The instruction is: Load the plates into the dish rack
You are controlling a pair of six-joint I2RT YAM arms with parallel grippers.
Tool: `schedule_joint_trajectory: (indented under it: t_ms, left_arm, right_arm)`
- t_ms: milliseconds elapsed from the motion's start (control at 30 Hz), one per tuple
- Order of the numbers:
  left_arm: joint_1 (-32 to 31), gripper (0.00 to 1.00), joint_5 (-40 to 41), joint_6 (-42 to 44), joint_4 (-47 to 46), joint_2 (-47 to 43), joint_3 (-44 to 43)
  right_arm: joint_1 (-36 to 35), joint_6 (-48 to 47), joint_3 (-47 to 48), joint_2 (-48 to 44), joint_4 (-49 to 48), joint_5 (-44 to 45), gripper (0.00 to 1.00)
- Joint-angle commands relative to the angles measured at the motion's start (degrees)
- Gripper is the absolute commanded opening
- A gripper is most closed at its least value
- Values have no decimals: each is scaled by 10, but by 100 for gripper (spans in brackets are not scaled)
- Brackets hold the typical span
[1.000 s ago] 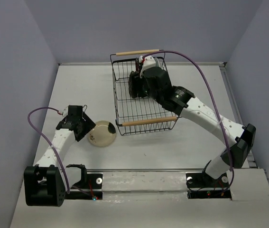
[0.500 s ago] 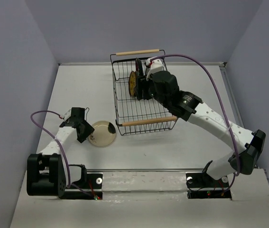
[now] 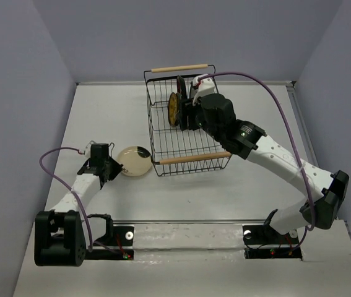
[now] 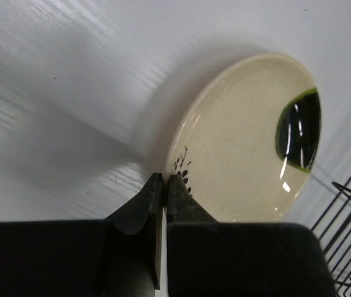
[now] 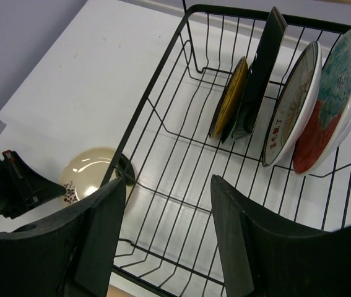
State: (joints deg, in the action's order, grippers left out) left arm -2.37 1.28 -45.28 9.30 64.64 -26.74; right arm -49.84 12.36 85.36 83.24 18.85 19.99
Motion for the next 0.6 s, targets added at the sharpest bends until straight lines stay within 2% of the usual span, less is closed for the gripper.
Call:
schedule_joint_trajectory:
  t_ms: [0, 100, 333, 433, 567]
  left_arm:
    - [8, 5, 12, 35, 25, -52, -8]
    - [8, 6, 8, 57, 27, -74, -23]
    - [8, 6, -45, 122, -16, -138, -64]
    - [8, 5, 11, 150, -16, -178, -110]
    - [8, 6, 66, 161, -55, -261, -114]
  right_arm:
    - [1, -7, 9, -36, -28, -6, 62]
    - [1, 0, 16, -34, -26, -35, 63]
    - [1, 18, 48, -14, -23, -189, 64]
    - [1, 29, 66, 6, -25, -235, 66]
    - [1, 42, 80, 27, -36, -267, 70]
